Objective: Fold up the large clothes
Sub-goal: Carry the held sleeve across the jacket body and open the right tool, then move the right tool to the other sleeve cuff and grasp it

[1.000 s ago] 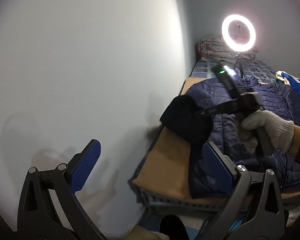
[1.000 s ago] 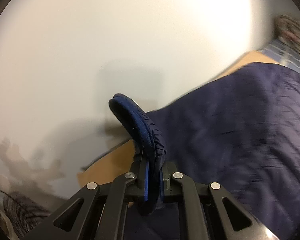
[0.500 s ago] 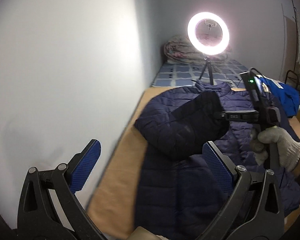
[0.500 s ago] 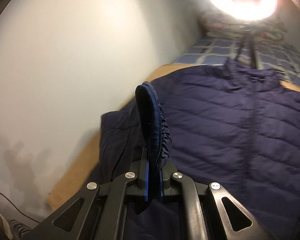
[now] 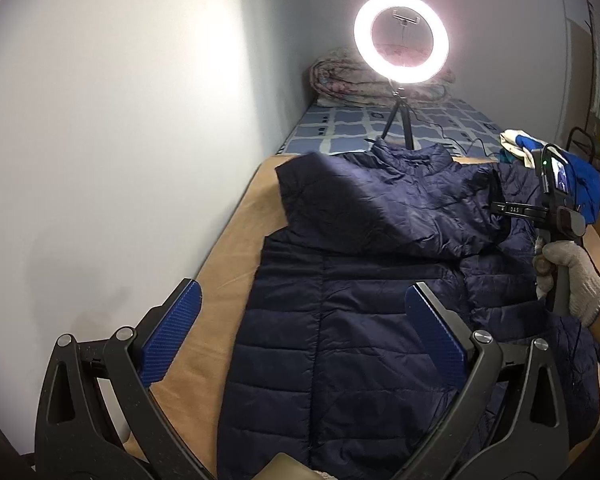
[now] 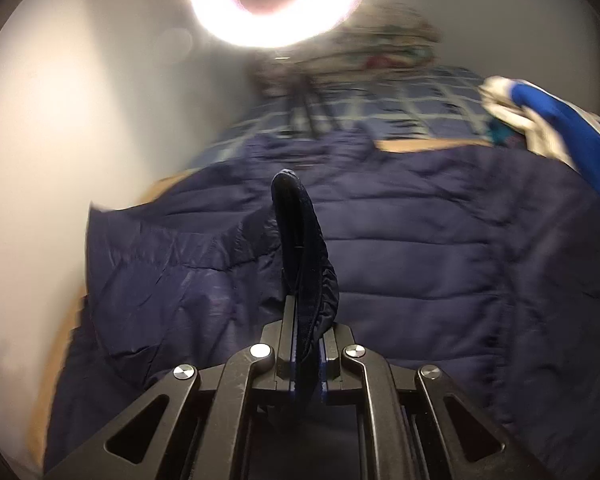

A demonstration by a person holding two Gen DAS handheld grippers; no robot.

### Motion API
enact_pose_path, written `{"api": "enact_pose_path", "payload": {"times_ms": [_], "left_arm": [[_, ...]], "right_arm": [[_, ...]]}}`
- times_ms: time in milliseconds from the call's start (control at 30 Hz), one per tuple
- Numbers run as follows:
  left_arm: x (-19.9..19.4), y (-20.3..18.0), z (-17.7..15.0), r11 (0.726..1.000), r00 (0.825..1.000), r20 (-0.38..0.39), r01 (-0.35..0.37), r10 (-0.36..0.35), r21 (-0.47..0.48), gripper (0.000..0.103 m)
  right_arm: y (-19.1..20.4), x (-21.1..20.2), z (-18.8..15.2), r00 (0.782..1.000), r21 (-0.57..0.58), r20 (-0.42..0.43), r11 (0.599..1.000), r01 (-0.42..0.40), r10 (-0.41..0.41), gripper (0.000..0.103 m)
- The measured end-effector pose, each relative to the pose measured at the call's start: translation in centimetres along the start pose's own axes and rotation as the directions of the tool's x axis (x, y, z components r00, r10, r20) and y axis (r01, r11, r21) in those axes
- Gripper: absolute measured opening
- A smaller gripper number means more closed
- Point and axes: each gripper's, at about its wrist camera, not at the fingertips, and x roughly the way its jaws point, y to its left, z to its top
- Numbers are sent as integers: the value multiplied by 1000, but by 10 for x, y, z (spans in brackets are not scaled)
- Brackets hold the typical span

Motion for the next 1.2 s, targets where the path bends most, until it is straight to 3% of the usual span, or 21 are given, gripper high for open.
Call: {"api": "enact_pose_path", "payload": {"times_ms": [100, 200, 433, 533, 600, 700, 767, 1100, 1200], "left_arm": [[5, -9, 3, 1000, 1000, 6, 4, -4, 21, 103], [6, -16, 6, 1000, 1000, 16, 12, -12, 27, 103], [7, -22, 9, 1000, 1000, 18, 6, -7, 30, 103], [9, -20, 11, 1000, 1000, 14, 12, -12, 17, 103], [7, -18, 14, 1000, 1000, 27, 16, -17, 4, 103], [3, -18, 17, 1000, 998, 52, 18, -18, 4, 103], [-1, -17, 19, 1000, 997, 71, 19, -20, 4, 103], [-11, -15, 20, 997, 993, 91, 76, -74, -12, 103], [-15, -18, 18, 997, 992, 102, 73, -73, 5, 103]], "right_arm": [[-26, 8, -5, 996, 29, -10, 996, 84, -83, 5], [-43, 14, -7, 994, 63, -27, 992, 111, -109, 5], [-58, 25, -2, 995, 95, -56, 992, 86, -81, 6], [-58, 23, -2, 997, 88, -41, 994, 68, -65, 12], [-57, 19, -2, 997, 76, -31, 994, 75, -73, 29], [-55, 3, -2, 996, 46, -4, 995, 92, -91, 45], [-55, -13, -2, 996, 37, 11, 995, 88, -88, 64], [-64, -122, -18, 990, 30, 101, 995, 99, -102, 65], [-71, -158, -29, 986, 50, 123, 993, 107, -112, 71]]}}
